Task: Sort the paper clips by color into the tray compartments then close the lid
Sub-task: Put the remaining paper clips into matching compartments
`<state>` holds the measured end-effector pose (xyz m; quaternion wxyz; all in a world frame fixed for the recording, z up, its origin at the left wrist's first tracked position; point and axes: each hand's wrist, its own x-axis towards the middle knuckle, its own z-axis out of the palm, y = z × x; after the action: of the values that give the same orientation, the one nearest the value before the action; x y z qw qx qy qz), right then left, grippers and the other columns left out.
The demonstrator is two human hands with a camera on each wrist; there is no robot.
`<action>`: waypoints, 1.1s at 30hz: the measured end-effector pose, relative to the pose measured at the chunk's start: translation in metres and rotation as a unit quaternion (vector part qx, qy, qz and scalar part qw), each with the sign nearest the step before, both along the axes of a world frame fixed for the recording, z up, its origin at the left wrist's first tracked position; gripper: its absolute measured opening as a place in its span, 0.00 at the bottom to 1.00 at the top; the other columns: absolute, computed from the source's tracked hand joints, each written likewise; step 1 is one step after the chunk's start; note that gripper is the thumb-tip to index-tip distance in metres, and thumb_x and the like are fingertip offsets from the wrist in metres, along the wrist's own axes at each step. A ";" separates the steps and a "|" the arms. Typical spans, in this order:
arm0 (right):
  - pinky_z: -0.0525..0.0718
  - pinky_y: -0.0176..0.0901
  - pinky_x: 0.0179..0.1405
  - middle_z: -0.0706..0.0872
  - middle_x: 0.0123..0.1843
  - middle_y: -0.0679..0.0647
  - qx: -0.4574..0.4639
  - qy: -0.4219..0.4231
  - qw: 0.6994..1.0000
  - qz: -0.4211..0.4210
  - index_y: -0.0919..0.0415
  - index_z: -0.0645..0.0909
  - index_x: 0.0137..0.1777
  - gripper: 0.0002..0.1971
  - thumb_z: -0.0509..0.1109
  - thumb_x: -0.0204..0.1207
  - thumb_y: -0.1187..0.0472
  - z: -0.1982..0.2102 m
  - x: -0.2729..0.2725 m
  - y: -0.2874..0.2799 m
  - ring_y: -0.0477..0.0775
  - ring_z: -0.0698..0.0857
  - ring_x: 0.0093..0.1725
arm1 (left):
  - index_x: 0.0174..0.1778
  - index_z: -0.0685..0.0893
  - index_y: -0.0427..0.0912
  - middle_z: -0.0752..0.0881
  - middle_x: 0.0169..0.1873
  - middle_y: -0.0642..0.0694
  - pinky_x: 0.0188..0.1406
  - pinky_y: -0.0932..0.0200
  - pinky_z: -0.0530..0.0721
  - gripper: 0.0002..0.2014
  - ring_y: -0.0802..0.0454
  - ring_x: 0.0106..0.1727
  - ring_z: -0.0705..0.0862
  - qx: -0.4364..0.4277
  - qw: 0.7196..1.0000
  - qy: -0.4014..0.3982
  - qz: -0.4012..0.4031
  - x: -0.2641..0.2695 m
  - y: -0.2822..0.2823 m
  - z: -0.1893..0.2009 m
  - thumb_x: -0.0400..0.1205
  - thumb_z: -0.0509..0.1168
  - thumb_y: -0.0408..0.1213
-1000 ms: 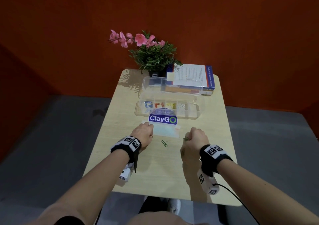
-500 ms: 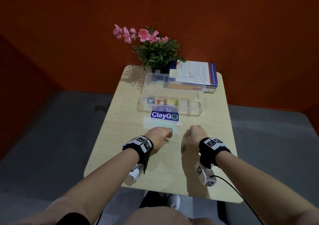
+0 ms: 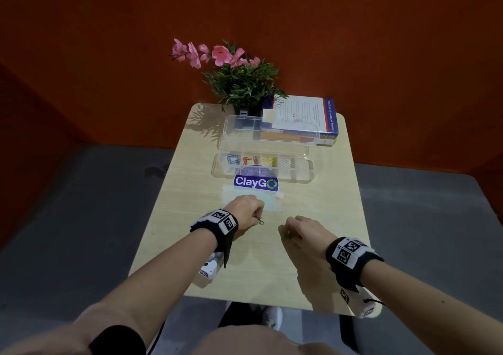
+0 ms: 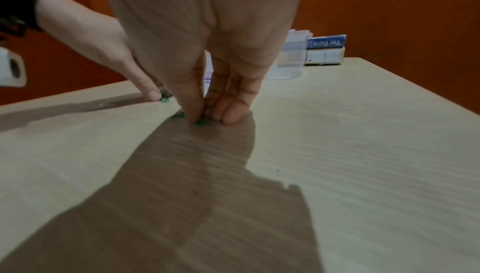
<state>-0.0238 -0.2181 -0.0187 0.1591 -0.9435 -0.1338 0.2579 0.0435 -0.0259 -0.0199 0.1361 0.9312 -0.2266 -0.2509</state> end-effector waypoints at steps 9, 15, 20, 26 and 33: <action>0.73 0.52 0.60 0.76 0.64 0.68 -0.088 0.037 0.992 0.079 0.72 0.74 0.63 0.15 0.60 0.78 0.67 0.004 0.015 0.011 0.66 0.77 0.64 | 0.46 0.80 0.43 0.87 0.50 0.42 0.46 0.54 0.79 0.05 0.45 0.48 0.82 0.019 1.000 0.005 0.012 0.000 -0.002 0.000 0.78 0.68 0.32; 0.75 0.48 0.57 0.78 0.63 0.68 -0.067 0.041 0.996 0.051 0.71 0.76 0.61 0.16 0.61 0.76 0.65 0.004 0.012 0.014 0.66 0.80 0.61 | 0.54 0.82 0.42 0.87 0.53 0.43 0.53 0.52 0.82 0.10 0.44 0.56 0.84 0.014 0.997 0.031 0.062 0.001 -0.003 -0.006 0.78 0.69 0.33; 0.75 0.51 0.51 0.80 0.58 0.65 -0.051 -0.005 0.997 0.061 0.69 0.76 0.55 0.12 0.58 0.75 0.66 -0.001 0.006 0.011 0.64 0.81 0.58 | 0.49 0.84 0.41 0.87 0.53 0.43 0.54 0.53 0.83 0.08 0.44 0.56 0.84 0.013 0.995 0.054 0.080 0.006 -0.005 -0.008 0.76 0.70 0.31; 0.66 0.43 0.41 0.83 0.51 0.63 -0.002 -0.031 0.999 0.014 0.57 0.68 0.44 0.03 0.58 0.75 0.65 -0.007 0.000 0.007 0.59 0.75 0.42 | 0.46 0.83 0.42 0.84 0.51 0.43 0.52 0.52 0.82 0.07 0.44 0.54 0.83 0.026 0.999 0.017 0.038 0.003 -0.008 -0.010 0.76 0.67 0.27; 0.76 0.33 0.29 0.89 0.36 0.59 0.220 0.026 0.936 -0.275 0.60 0.83 0.44 0.10 0.66 0.69 0.73 0.005 0.025 -0.009 0.54 0.82 0.32 | 0.54 0.81 0.42 0.85 0.53 0.42 0.54 0.50 0.82 0.11 0.42 0.56 0.83 0.033 0.999 -0.003 0.039 0.001 -0.007 -0.014 0.78 0.63 0.26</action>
<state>0.0011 -0.2269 -0.0136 0.4312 -0.8777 0.0814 0.1925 0.0445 -0.0328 -0.0340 0.1144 0.9440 -0.1824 -0.2501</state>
